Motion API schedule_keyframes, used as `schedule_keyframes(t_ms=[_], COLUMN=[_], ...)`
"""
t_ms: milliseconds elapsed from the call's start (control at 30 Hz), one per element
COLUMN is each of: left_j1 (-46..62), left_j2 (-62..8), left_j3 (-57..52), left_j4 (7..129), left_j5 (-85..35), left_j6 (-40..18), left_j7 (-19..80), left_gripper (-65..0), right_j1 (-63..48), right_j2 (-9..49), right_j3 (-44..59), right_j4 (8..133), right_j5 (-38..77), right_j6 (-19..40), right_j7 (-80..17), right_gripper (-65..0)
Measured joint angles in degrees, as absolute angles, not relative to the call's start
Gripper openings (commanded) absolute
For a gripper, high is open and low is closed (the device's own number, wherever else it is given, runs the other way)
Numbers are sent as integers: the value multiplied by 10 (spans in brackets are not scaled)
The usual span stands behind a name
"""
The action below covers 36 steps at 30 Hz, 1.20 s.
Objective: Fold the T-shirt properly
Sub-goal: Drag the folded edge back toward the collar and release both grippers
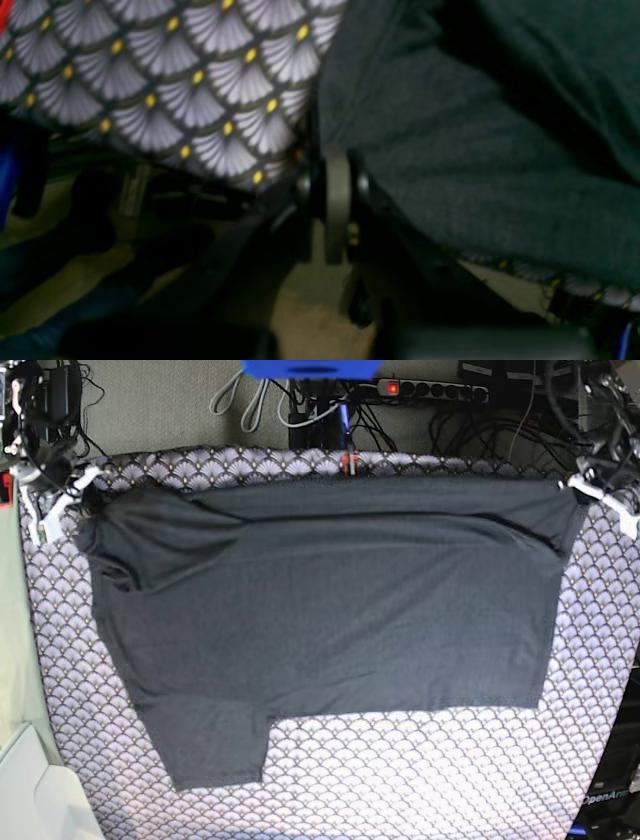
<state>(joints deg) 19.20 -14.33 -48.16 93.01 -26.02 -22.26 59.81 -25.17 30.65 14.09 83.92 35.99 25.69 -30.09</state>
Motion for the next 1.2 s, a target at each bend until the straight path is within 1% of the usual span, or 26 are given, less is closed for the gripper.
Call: schedule_keyframes(t_ms=[433, 500, 567, 633, 667, 733, 833, 867, 900, 1000, 1100, 1200], left_j1=[204, 203, 203, 203, 203, 203, 205, 206, 205, 206, 206, 206], left_j2=[-143, -143, -143, -143, -144, -144, -160, -162, -163, -164, -172, -181], left_j3=[-479, -479, -479, -479, -479, -479, -464, -461, -459, -459, -460, -460], left_j4=[928, 927, 926, 926, 926, 929, 936, 937, 938, 938, 938, 938], left_j5=[-260, -260, -260, -260, -260, -260, -256, -257, -258, -260, -258, -258], left_j6=[-225, -225, -226, -226, -225, -225, -225, -225, -225, -225, -225, -225], left_j7=[596, 596, 596, 596, 596, 599, 600, 597, 594, 594, 596, 594], left_gripper=[-641, -640, -635, -592, -553, -439, -266, -215, -178, -89, -45, -35], right_j1=[-272, -272, -272, -272, -272, -274, -274, -274, -274, -280, -298, -297], right_j2=[307, 307, 307, 307, 307, 308, 308, 308, 308, 306, 309, 304], right_j3=[142, 142, 142, 142, 142, 142, 143, 143, 144, 174, 213, 244], right_j4=[843, 843, 843, 843, 843, 843, 844, 844, 844, 843, 838, 837], right_j5=[364, 364, 364, 365, 366, 369, 369, 369, 369, 364, 350, 350], right_j6=[257, 257, 257, 257, 258, 258, 260, 260, 260, 261, 257, 256], right_j7=[-293, -293, -293, -293, -293, -292, -290, -291, -291, -304, -316, -324], right_gripper=[-650, -629, -571, -496, -456, -369, -281, -266, -258, -255, -254, -254])
